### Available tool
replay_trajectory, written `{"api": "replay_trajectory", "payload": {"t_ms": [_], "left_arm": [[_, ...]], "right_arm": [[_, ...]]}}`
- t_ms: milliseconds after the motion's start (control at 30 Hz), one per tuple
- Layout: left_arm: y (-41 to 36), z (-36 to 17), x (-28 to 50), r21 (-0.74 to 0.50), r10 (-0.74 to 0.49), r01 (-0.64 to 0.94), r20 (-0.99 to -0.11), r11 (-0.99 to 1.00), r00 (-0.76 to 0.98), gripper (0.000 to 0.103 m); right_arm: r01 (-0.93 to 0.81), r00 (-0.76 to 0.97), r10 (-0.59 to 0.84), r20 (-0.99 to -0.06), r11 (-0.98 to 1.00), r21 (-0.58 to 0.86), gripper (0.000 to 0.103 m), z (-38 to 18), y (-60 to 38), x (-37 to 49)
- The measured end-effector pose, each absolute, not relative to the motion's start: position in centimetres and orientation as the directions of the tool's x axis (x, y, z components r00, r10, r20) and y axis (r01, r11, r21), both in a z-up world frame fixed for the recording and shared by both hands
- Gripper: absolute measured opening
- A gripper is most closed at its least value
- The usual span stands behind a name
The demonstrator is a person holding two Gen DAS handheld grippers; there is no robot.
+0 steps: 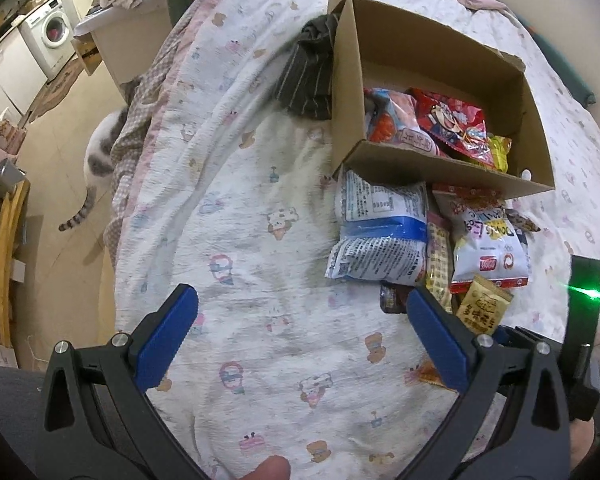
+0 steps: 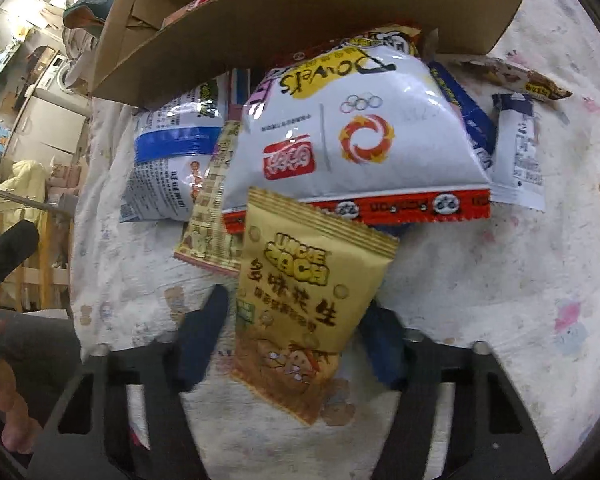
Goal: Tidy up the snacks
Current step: 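Grasp the tan peanut snack bag with right tool while left tool grasps the white-blue bag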
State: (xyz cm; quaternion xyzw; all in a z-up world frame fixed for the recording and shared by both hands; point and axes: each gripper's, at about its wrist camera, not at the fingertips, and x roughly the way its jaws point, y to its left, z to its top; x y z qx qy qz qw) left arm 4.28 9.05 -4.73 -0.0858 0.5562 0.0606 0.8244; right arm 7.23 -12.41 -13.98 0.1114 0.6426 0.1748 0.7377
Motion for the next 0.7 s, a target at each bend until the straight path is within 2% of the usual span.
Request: {"api": "replay_trajectory", "payload": {"t_ms": [100, 200, 367, 600, 700], "left_arm": [[8.9, -5.0, 4.5, -0.081, -0.004, -0.195, -0.931, 0.978, 0.365, 0.103], [8.7, -5.1, 4.8, -0.083, -0.009, -0.194, -0.935, 0.978, 0.355, 0.103], [8.0, -5.0, 5.8, -0.079, -0.014, -0.175, -0.939, 0.982, 0.344, 0.103], [7.5, -5.3, 8.5, -0.116, -0.057, -0.17, -0.947, 0.979, 0.317, 0.103], [7.0, -6.2, 10.2, -0.166, -0.117, -0.15, -0.951, 0.975, 0.287, 0.103]], "right_arm": [[-0.111, 0.111, 0.414, -0.903, 0.908, 0.403, 0.041, -13.5, -12.9, 6.9], [-0.116, 0.102, 0.425, -0.9, 0.903, 0.413, 0.027, -12.9, -13.3, 6.4], [-0.15, 0.114, 0.461, -0.88, 0.884, 0.444, 0.014, -10.1, -14.2, 5.4], [-0.23, 0.206, 0.501, -0.841, 0.86, 0.456, 0.013, -4.3, -17.0, 6.2], [-0.249, 0.242, 0.508, -0.827, 0.856, 0.453, 0.013, -2.6, -18.6, 7.2]]}}
